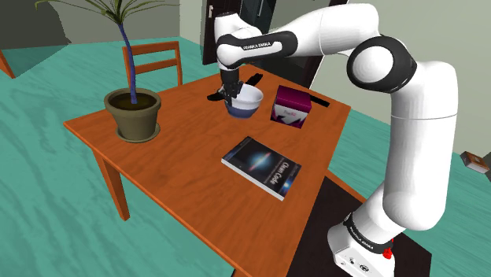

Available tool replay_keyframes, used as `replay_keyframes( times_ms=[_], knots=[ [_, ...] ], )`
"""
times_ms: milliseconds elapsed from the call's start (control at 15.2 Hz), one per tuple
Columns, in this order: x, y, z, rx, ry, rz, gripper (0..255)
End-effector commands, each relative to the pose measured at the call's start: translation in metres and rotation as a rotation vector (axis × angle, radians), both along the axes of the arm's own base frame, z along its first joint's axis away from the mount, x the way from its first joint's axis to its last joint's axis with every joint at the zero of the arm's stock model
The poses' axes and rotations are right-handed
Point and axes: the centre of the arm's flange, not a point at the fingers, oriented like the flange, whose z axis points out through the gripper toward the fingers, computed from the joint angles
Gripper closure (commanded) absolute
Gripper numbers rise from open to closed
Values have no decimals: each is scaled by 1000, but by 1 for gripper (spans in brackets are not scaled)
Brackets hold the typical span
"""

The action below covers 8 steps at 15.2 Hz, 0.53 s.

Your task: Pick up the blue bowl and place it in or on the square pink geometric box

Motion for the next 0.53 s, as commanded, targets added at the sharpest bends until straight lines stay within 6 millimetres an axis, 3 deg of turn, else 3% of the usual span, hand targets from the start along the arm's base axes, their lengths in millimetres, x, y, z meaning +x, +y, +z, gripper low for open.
replay_keyframes(
  times_ms=[0,462],
  knots=[
    [0,0,12,0,-1,0,255],
    [0,0,49,0,-1,0,255]
  ],
)
